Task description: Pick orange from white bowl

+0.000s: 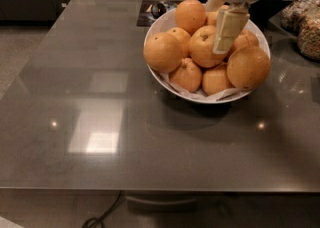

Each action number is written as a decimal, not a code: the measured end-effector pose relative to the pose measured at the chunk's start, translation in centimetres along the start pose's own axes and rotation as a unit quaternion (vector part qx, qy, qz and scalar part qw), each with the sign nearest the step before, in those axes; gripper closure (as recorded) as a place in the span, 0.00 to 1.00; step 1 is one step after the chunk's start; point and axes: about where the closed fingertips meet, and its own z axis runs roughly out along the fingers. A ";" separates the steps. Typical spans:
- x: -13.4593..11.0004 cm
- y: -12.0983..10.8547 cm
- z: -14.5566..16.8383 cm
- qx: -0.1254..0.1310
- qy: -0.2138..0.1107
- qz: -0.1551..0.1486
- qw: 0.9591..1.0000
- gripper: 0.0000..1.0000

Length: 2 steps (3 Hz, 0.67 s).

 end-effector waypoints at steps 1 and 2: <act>-1.1 0.4 1.5 -0.021 -0.008 -0.009 1.000 0.28; -1.6 1.3 3.6 -0.051 -0.016 -0.008 0.999 0.28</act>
Offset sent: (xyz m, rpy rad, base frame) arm -0.0130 0.0245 -0.0630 0.0123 0.2009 0.0489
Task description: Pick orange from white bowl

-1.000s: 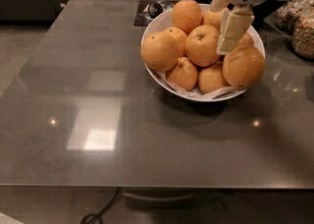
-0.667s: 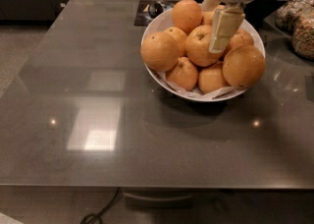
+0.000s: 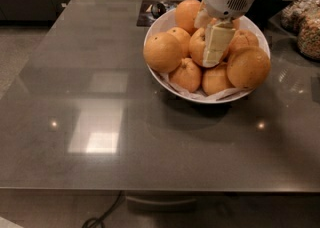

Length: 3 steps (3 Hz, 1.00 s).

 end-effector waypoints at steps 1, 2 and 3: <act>0.2 1.0 2.3 -0.030 0.001 0.004 1.000 0.28; 0.3 1.2 2.5 -0.039 0.002 0.005 0.999 0.29; 0.3 1.2 2.5 -0.039 0.002 0.005 0.999 0.48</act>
Offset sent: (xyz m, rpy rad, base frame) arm -0.0222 -0.0075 -0.0685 -0.0441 0.1920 0.0037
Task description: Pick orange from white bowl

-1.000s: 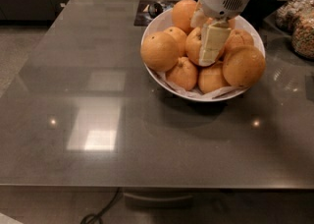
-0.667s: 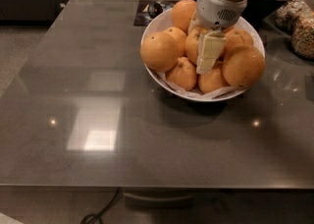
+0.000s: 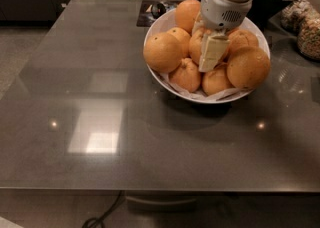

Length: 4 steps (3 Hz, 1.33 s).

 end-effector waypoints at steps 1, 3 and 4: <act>0.0 0.0 0.0 0.000 0.000 0.000 1.000 0.71; -0.3 -0.2 -0.6 0.013 -0.005 -0.004 1.000 1.00; -0.9 -0.1 -3.1 0.037 -0.013 -0.009 0.999 1.00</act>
Offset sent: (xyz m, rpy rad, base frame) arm 0.0000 0.0000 0.0000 0.0000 0.0000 0.0000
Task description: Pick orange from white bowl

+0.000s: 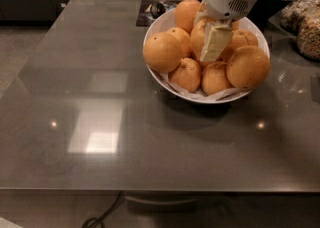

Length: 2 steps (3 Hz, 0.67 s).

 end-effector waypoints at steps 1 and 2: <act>-0.5 -0.2 -1.3 0.012 -0.002 -0.004 1.000 1.00; -1.0 -0.1 -2.1 0.017 -0.013 -0.011 1.000 1.00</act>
Offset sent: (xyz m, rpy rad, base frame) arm -0.0142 0.0044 0.0320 0.0342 -0.0230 0.0424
